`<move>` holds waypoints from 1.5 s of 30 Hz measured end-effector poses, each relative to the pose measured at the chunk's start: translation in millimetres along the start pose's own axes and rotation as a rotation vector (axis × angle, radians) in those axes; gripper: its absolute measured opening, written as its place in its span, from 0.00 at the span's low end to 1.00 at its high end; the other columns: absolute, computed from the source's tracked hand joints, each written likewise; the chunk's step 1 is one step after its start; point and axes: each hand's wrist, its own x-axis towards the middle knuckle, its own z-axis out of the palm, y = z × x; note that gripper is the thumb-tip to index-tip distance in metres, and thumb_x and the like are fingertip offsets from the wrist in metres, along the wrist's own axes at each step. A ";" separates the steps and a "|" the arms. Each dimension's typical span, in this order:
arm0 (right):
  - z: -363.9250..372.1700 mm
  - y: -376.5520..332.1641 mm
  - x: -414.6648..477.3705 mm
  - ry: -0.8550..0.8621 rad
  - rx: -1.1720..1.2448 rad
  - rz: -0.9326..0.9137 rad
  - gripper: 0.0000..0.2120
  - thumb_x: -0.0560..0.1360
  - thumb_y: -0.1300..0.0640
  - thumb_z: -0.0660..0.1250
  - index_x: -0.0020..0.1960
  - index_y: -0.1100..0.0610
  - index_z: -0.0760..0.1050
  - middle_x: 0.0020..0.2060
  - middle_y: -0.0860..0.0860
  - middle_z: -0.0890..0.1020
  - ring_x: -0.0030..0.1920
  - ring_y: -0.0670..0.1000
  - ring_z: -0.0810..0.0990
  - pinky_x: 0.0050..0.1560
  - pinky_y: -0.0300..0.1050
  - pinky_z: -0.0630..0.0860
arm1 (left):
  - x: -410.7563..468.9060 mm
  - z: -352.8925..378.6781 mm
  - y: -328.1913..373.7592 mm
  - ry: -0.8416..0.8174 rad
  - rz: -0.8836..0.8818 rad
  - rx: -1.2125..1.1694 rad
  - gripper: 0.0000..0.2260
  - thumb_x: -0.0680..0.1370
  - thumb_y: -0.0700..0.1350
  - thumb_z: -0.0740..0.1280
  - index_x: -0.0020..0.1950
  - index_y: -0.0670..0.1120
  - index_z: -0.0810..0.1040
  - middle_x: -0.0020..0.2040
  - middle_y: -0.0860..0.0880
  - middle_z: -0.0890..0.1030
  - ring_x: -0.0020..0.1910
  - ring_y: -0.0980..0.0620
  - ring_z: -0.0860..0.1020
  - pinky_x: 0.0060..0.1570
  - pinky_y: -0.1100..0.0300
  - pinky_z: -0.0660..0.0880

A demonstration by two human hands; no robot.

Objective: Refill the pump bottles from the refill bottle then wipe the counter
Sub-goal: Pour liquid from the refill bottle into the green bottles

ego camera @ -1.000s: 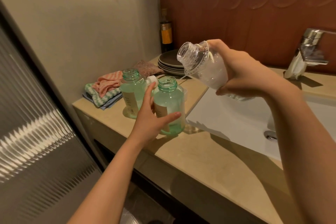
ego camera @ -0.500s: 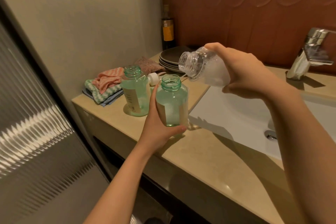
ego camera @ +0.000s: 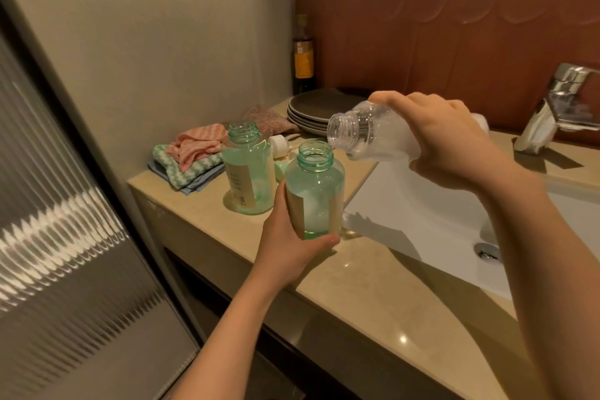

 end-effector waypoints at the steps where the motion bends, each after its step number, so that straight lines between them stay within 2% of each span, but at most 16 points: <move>1: 0.5 -0.4 -0.1 -0.001 0.002 -0.002 0.43 0.67 0.69 0.69 0.70 0.40 0.53 0.56 0.51 0.72 0.55 0.54 0.69 0.55 0.50 0.63 | -0.1 0.1 0.3 -0.002 0.000 0.005 0.45 0.63 0.39 0.80 0.63 0.71 0.56 0.62 0.69 0.70 0.61 0.73 0.68 0.59 0.70 0.69; 4: 1.3 -1.7 0.1 0.004 0.006 -0.002 0.43 0.67 0.69 0.69 0.70 0.40 0.53 0.56 0.51 0.72 0.55 0.53 0.69 0.55 0.50 0.63 | -0.5 -0.3 -0.2 -0.003 0.002 0.008 0.46 0.63 0.39 0.80 0.63 0.71 0.56 0.60 0.70 0.70 0.59 0.75 0.68 0.55 0.76 0.69; 8: 0.2 -4.5 -0.6 0.027 -0.015 -0.006 0.42 0.67 0.70 0.68 0.71 0.40 0.54 0.57 0.52 0.72 0.55 0.54 0.68 0.56 0.49 0.62 | -0.7 -0.4 0.0 -0.010 -0.002 0.000 0.47 0.63 0.38 0.80 0.67 0.68 0.55 0.62 0.68 0.70 0.62 0.71 0.68 0.58 0.72 0.69; 10: -1.1 -5.4 -0.7 0.041 -0.031 -0.009 0.42 0.67 0.71 0.67 0.71 0.41 0.55 0.58 0.52 0.72 0.56 0.54 0.68 0.57 0.50 0.62 | -0.8 -0.7 0.1 -0.017 0.000 0.008 0.47 0.63 0.37 0.80 0.66 0.69 0.55 0.61 0.69 0.69 0.61 0.74 0.67 0.54 0.77 0.68; 14: -2.8 -6.0 -1.2 0.056 -0.051 -0.005 0.42 0.67 0.72 0.65 0.71 0.41 0.55 0.58 0.53 0.72 0.56 0.55 0.69 0.56 0.50 0.61 | -1.2 -1.4 0.5 -0.032 -0.001 0.026 0.49 0.62 0.36 0.79 0.69 0.65 0.53 0.60 0.68 0.69 0.58 0.76 0.68 0.50 0.81 0.67; 18: -3.8 -7.1 -1.4 0.052 -0.059 -0.001 0.41 0.67 0.72 0.64 0.71 0.41 0.56 0.58 0.53 0.72 0.56 0.56 0.69 0.56 0.51 0.62 | -1.1 -2.4 1.6 -0.031 0.002 0.059 0.47 0.62 0.35 0.79 0.63 0.69 0.54 0.58 0.69 0.69 0.55 0.79 0.67 0.47 0.82 0.65; 20: -4.9 -7.6 -1.5 0.048 -0.067 0.000 0.41 0.68 0.72 0.64 0.71 0.41 0.56 0.58 0.53 0.72 0.56 0.56 0.69 0.56 0.51 0.62 | -1.2 -2.6 1.4 -0.029 -0.002 0.067 0.47 0.62 0.35 0.79 0.63 0.69 0.54 0.58 0.69 0.68 0.55 0.80 0.66 0.47 0.83 0.65; 24: -6.9 -9.3 -2.1 0.043 -0.077 -0.002 0.41 0.68 0.71 0.65 0.72 0.42 0.55 0.60 0.53 0.72 0.57 0.56 0.69 0.57 0.51 0.62 | -1.3 -2.7 1.2 -0.039 -0.015 0.072 0.49 0.62 0.36 0.79 0.68 0.64 0.52 0.59 0.69 0.68 0.57 0.75 0.68 0.49 0.83 0.65; 28: -8.9 -10.9 -2.8 0.045 -0.087 -0.005 0.41 0.68 0.71 0.65 0.72 0.42 0.55 0.60 0.54 0.72 0.58 0.56 0.68 0.58 0.51 0.62 | -1.3 -2.8 1.9 -0.039 -0.018 0.079 0.50 0.62 0.36 0.79 0.69 0.64 0.51 0.59 0.69 0.68 0.60 0.67 0.68 0.50 0.82 0.64; 33: -10.3 -11.9 -2.9 0.044 -0.100 -0.003 0.41 0.69 0.71 0.65 0.72 0.42 0.54 0.60 0.54 0.72 0.58 0.56 0.68 0.59 0.51 0.62 | -1.4 -3.6 2.3 -0.043 -0.015 0.088 0.50 0.62 0.37 0.79 0.71 0.61 0.52 0.59 0.69 0.67 0.60 0.67 0.67 0.50 0.84 0.63; 40: -12.3 -13.3 -3.1 0.038 -0.125 -0.006 0.42 0.69 0.71 0.66 0.73 0.42 0.54 0.61 0.54 0.71 0.58 0.56 0.68 0.59 0.51 0.62 | -0.9 -4.0 1.6 -0.049 -0.026 0.093 0.52 0.62 0.38 0.79 0.75 0.57 0.50 0.64 0.61 0.69 0.64 0.63 0.67 0.52 0.83 0.63; 45: -13.7 -14.1 -3.6 0.034 -0.132 -0.003 0.42 0.69 0.71 0.65 0.73 0.42 0.53 0.61 0.54 0.71 0.59 0.56 0.68 0.60 0.51 0.61 | -0.9 -3.5 0.7 -0.049 -0.029 0.075 0.52 0.62 0.37 0.79 0.74 0.59 0.50 0.63 0.63 0.69 0.64 0.64 0.68 0.53 0.80 0.65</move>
